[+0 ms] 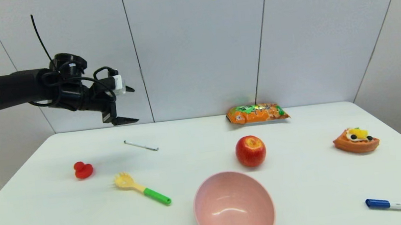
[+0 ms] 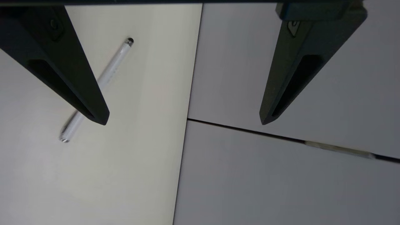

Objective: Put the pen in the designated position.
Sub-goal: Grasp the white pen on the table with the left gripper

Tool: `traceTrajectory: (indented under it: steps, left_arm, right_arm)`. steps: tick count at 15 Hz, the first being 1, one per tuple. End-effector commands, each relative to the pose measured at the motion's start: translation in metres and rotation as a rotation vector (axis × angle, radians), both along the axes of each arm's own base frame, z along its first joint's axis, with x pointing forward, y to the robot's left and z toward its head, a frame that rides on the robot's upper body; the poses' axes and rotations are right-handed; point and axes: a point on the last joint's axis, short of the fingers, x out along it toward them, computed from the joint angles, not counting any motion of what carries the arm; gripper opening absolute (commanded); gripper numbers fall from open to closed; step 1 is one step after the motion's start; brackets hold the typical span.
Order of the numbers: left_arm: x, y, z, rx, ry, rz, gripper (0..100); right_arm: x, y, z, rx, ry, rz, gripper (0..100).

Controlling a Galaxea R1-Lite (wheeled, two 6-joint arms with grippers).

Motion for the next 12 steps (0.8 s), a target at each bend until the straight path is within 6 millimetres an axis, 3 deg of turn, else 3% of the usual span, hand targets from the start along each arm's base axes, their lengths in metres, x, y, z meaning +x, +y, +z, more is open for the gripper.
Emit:
traceTrajectory:
  steps: [1, 8, 12]
  left_arm:
    - [0.021, 0.007, -0.049, -0.024, 0.105, 0.006, 100]
    - [0.014, 0.005, -0.063, -0.13, 0.268, -0.061, 100]
    - [0.0, 0.001, -0.068, -0.207, 0.463, -0.061, 100]
  right_arm:
    - [0.0, 0.0, 0.0, -0.001, 0.001, 0.002, 100]
    - [0.0, 0.0, 0.0, -0.001, 0.001, 0.002, 100]
    - [0.0, 0.0, 0.0, -0.001, 0.001, 0.0, 100]
